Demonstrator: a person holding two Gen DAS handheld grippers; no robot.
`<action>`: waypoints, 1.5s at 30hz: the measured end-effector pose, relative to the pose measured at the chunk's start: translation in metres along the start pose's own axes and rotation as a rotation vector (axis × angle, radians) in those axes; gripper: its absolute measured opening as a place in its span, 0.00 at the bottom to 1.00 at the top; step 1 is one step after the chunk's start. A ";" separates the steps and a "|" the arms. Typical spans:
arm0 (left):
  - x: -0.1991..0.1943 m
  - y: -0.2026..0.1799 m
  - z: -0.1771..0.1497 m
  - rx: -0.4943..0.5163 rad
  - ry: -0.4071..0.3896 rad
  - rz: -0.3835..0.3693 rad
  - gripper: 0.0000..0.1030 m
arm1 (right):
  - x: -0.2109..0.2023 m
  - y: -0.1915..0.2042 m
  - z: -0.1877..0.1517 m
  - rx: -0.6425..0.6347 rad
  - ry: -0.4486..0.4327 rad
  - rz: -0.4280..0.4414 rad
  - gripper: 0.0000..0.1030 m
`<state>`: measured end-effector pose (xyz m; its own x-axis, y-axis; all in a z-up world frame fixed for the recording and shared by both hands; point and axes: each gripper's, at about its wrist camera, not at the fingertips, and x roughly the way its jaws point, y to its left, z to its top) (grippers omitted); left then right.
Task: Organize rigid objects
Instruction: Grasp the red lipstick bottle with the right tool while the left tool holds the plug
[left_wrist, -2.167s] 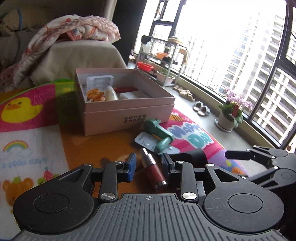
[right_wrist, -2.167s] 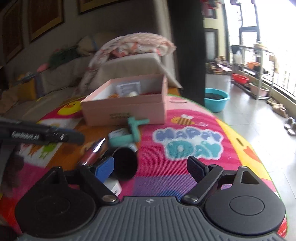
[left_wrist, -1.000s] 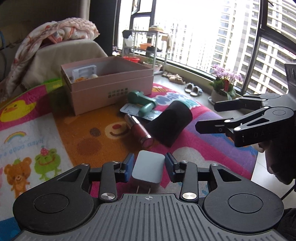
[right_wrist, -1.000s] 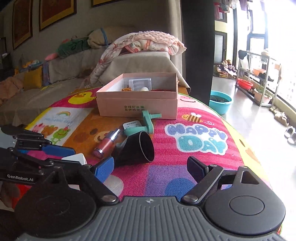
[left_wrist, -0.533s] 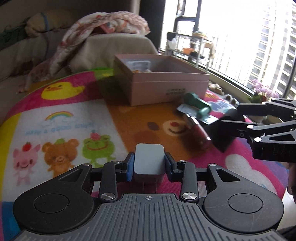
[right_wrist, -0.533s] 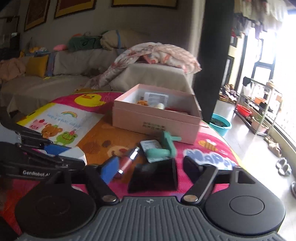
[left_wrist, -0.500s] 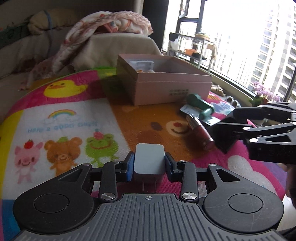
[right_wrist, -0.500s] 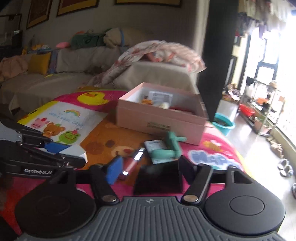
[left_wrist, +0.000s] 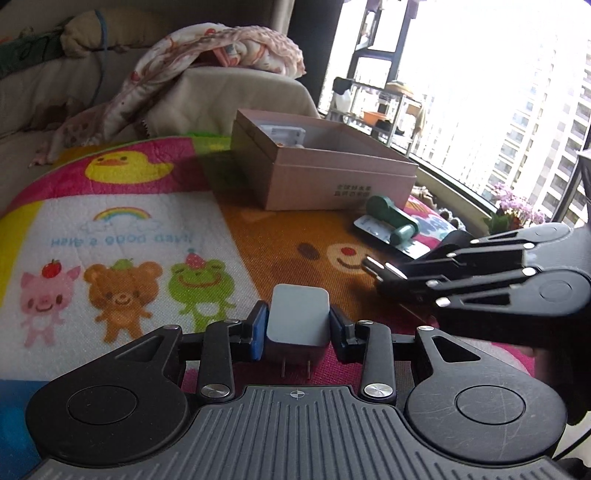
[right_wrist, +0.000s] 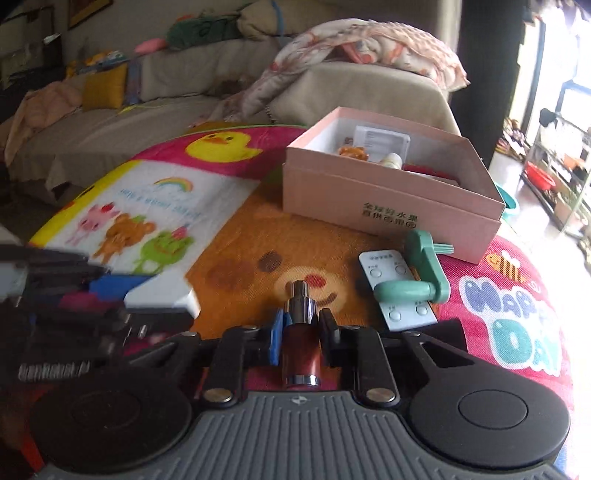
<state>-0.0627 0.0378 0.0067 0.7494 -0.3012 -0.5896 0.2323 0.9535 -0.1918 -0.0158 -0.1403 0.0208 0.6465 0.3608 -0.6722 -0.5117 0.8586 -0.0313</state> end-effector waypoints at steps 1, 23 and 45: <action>0.000 0.000 0.000 0.001 0.000 0.002 0.38 | -0.006 0.002 -0.006 -0.034 -0.007 0.007 0.20; 0.001 -0.013 -0.002 0.057 -0.002 0.052 0.38 | -0.035 -0.026 -0.044 0.165 -0.034 -0.102 0.51; -0.004 -0.011 -0.007 0.066 -0.021 0.046 0.38 | 0.007 0.001 0.013 -0.031 -0.006 0.036 0.48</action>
<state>-0.0728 0.0283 0.0056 0.7729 -0.2576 -0.5799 0.2374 0.9649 -0.1122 -0.0046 -0.1318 0.0261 0.6310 0.3933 -0.6687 -0.5517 0.8335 -0.0303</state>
